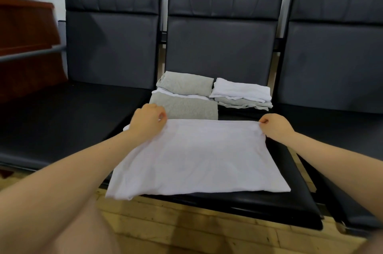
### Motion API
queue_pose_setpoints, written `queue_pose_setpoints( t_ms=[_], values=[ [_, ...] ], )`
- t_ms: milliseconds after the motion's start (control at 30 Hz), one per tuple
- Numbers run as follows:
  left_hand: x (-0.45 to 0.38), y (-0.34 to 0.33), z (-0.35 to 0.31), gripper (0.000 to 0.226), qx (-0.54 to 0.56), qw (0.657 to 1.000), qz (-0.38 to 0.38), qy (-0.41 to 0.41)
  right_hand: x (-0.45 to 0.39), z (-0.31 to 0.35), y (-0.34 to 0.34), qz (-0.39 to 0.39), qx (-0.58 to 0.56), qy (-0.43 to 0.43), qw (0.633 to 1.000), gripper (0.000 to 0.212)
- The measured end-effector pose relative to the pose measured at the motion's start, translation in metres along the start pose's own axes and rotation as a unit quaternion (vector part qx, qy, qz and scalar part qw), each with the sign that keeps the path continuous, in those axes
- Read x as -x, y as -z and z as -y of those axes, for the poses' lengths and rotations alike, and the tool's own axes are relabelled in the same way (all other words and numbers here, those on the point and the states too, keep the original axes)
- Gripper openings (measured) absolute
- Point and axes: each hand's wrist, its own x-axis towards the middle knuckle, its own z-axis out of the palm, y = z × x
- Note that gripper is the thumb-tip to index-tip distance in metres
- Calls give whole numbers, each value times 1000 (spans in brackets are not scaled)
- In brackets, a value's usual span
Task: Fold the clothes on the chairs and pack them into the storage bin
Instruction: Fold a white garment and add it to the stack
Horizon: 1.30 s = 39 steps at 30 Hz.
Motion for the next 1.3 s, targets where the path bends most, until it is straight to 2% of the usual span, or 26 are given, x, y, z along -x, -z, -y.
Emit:
queue_pose_setpoints(
  t_ms=[133, 200, 267, 300, 333, 400, 467, 567, 633, 700, 800, 900, 933, 1033, 1100, 1133, 1233, 1300],
  values=[
    [1, -4, -35, 15, 106, 990, 91, 2, -12, 9, 0, 51, -164, -118, 978, 35],
    [2, -11, -48, 15, 105, 985, 137, -14, -18, 5, -8, 50, -145, -102, 983, 39],
    [4, -17, -60, 17, 97, 979, 179, -21, -14, 8, -13, 30, -255, -123, 959, 33],
    [6, -19, -65, 20, 94, 975, 199, -18, -11, 8, -16, -1, -250, -123, 960, 33],
    [8, -23, -68, 25, 86, 973, 213, -18, -7, 10, -17, -16, -243, -119, 963, 33],
    [12, -28, -74, 34, 55, 974, 218, -30, 3, 11, -17, -2, -151, -87, 985, 32],
    [16, -32, -76, 38, 40, 977, 204, -39, 18, 15, -11, 53, -32, -75, 995, 48],
    [21, -33, -76, 40, 45, 981, 185, -38, 33, 21, -9, 93, 137, -46, 985, 65],
    [26, -32, -74, 40, 48, 983, 173, -46, 41, 25, -11, 114, 150, -28, 982, 72],
    [31, -30, -72, 38, 60, 984, 160, -50, 46, 26, -13, 140, 136, -26, 980, 66],
    [39, -27, -71, 33, 76, 985, 146, -50, 55, 32, -9, 179, 73, -34, 980, 52],
    [45, -23, -73, 31, 81, 985, 145, -50, 55, 32, -12, 178, -112, -59, 976, 33],
    [47, -22, -73, 31, 82, 985, 146, -51, 54, 31, -12, 171, -182, -81, 965, 30],
    [49, -17, -74, 31, 94, 984, 147, -42, 54, 30, -10, 202, -359, -186, 892, 55],
    [50, -15, -74, 30, 103, 983, 149, -33, 58, 36, -4, 230, -422, -219, 849, 47],
    [51, -13, -73, 29, 108, 983, 148, -28, 58, 39, -3, 231, -433, -220, 843, 43],
    [51, -6, -64, 26, 128, 981, 142, -5, 56, 54, 1, 183, -427, -176, 868, 38],
    [51, -3, -55, 23, 150, 979, 139, 19, 56, 69, 4, 167, -436, -137, 874, 44]
  ],
)
